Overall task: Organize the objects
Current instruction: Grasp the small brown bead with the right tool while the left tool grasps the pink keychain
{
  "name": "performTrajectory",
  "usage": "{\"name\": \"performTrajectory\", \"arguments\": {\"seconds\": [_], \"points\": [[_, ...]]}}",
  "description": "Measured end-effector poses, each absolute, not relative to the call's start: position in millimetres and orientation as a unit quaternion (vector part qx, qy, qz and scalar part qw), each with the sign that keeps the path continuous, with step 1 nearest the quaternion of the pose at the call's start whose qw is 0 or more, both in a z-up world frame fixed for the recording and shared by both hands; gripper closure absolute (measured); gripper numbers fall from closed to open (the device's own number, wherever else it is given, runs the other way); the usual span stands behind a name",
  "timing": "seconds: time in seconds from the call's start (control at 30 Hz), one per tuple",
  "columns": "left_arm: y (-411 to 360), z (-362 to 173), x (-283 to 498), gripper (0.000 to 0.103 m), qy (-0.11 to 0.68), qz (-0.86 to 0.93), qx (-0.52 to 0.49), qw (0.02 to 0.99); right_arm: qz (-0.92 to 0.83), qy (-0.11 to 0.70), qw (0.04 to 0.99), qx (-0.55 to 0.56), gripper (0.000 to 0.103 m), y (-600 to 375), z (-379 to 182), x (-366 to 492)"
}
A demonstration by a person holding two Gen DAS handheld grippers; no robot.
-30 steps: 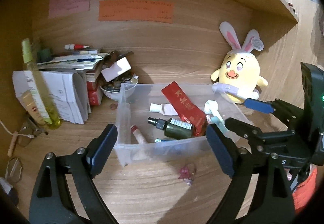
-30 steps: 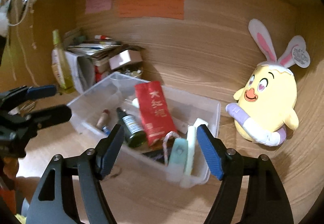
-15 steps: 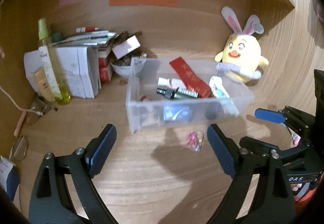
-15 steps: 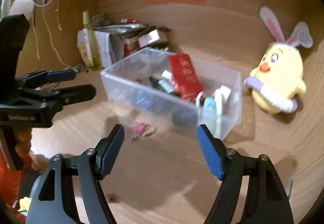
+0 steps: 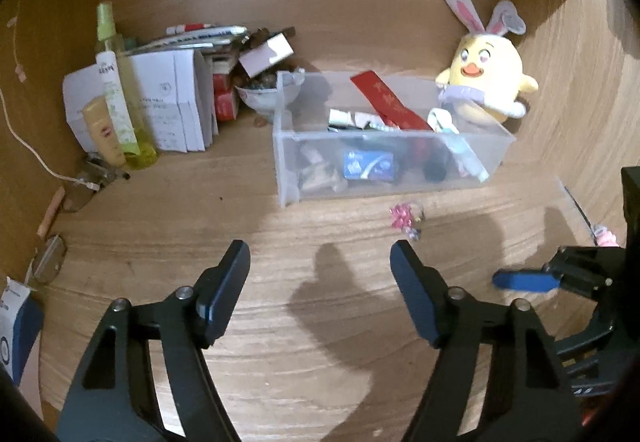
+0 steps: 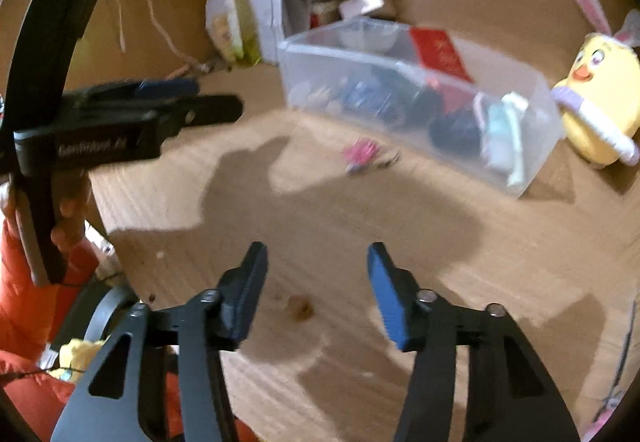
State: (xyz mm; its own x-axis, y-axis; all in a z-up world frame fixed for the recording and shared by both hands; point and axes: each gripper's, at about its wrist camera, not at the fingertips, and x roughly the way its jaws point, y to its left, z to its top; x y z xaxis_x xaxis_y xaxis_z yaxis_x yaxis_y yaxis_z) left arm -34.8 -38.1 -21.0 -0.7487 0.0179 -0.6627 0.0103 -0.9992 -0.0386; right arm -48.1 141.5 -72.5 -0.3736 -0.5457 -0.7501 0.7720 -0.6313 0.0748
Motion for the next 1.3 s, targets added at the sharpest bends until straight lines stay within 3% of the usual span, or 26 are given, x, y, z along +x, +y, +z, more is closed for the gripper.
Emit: {"name": "performTrajectory", "arguments": {"seconds": [0.3, 1.0, 1.2, 1.3], "points": [[-20.7, -32.8, -51.5, 0.038, -0.017, 0.925, -0.378, 0.031, -0.807, 0.161, 0.41, 0.393, 0.091, 144.5, -82.4, -32.5], [33.3, -62.2, -137.0, 0.041, 0.009, 0.89, -0.448, 0.084, -0.869, 0.086, 0.331, 0.359, 0.091, 203.3, -51.3, -87.7], [39.1, -64.9, -137.9, 0.062, 0.03, 0.892, -0.444, 0.083, -0.876, 0.069, 0.327, 0.347, 0.091, 209.4, -42.5, -97.3], [45.9, -64.7, -134.5, 0.078, 0.047, 0.893, -0.438, 0.095, -0.879, 0.065, 0.327, 0.342, 0.091, 207.7, -40.1, -98.1]]}}
